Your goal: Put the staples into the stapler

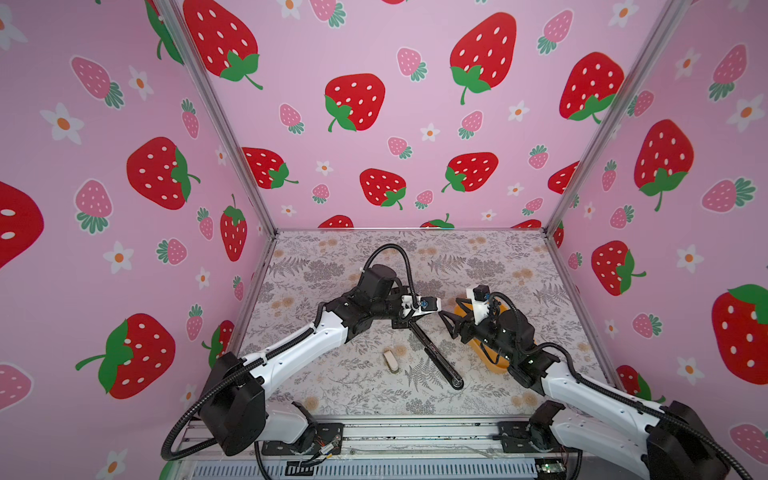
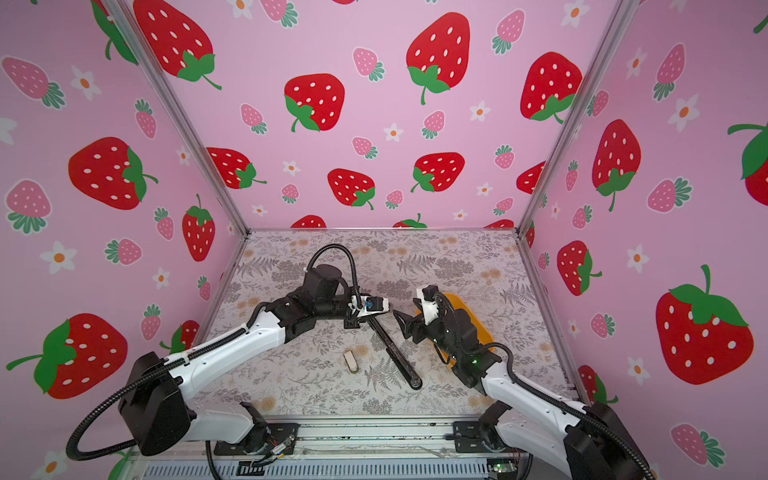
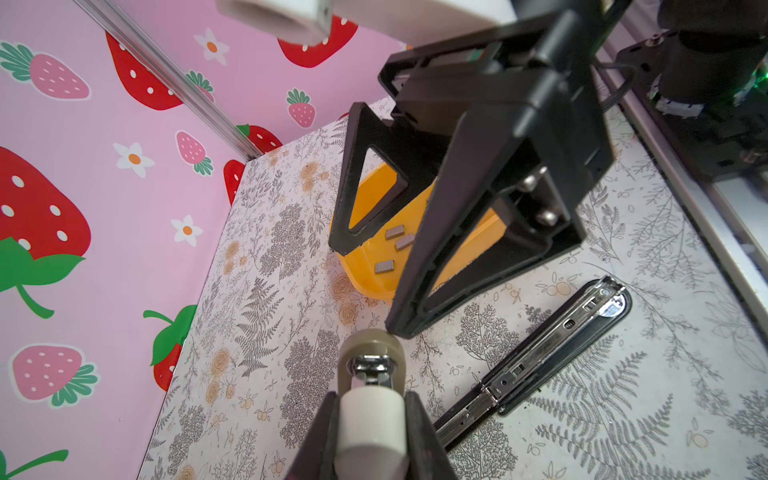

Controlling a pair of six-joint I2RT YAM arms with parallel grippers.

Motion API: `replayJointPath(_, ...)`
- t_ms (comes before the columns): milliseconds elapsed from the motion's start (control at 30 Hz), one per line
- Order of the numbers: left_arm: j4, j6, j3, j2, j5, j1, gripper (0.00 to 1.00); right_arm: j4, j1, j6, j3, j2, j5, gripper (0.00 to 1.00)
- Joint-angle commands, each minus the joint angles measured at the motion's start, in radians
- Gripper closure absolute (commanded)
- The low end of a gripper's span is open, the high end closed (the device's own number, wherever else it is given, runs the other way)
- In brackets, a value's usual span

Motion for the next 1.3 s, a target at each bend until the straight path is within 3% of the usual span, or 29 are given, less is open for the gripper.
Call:
replayJointPath(0, 0.024, -0.001, -0.003, -0.012, -0.004, -0.001, 1.00, 0.062, 0.002, -0.006, -0.014, -0.047, -0.042, 0.23)
replayJointPath(233, -0.023, 0.062, 0.002, -0.005, -0.007, -0.036, 1.00, 0.079, 0.002, -0.009, -0.035, -0.108, -0.051, 0.23)
replayJointPath(1267, -0.006, 0.100, -0.035, -0.050, 0.048, -0.058, 1.00, 0.029, 0.003, 0.029, 0.024, 0.073, 0.012, 0.45)
